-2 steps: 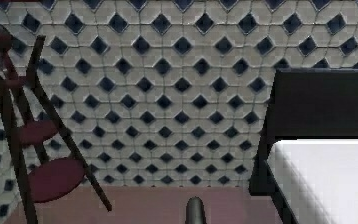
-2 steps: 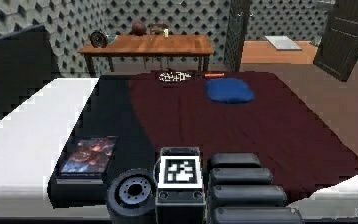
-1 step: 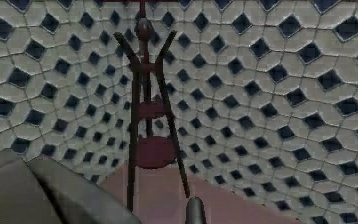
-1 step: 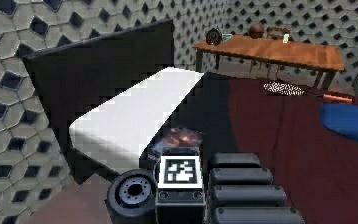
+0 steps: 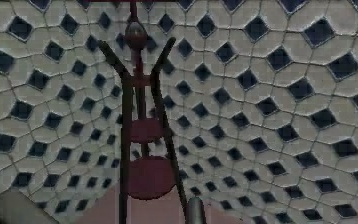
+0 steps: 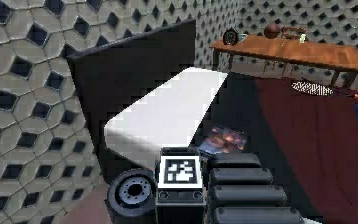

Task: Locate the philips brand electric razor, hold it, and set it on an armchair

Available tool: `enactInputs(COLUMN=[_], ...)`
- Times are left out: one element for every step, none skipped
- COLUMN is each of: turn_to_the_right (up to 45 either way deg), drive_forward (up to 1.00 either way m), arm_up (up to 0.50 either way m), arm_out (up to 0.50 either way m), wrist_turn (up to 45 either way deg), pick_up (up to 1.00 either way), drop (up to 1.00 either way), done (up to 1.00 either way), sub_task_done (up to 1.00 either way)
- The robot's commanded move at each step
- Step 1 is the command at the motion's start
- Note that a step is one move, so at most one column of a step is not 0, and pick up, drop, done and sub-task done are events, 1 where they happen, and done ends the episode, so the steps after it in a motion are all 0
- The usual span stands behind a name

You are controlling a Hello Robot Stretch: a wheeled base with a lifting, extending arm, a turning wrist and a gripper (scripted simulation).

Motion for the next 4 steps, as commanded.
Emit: enactInputs(turn_to_the_right=[45.0,6.0,-45.0,-24.0], drive_forward=[0.00,0.00,0.00,0.00], arm_up=[0.00,0.00,0.00,0.00], arm_out=[0.00,0.00,0.00,0.00], wrist_turn=[0.0,0.0,0.0,0.0], pick_up=[0.00,0.00,0.00,0.00], drop=[0.00,0.00,0.00,0.00], done=[0.00,0.00,0.00,0.00], sub_task_done=[0.00,0.00,0.00,0.00])
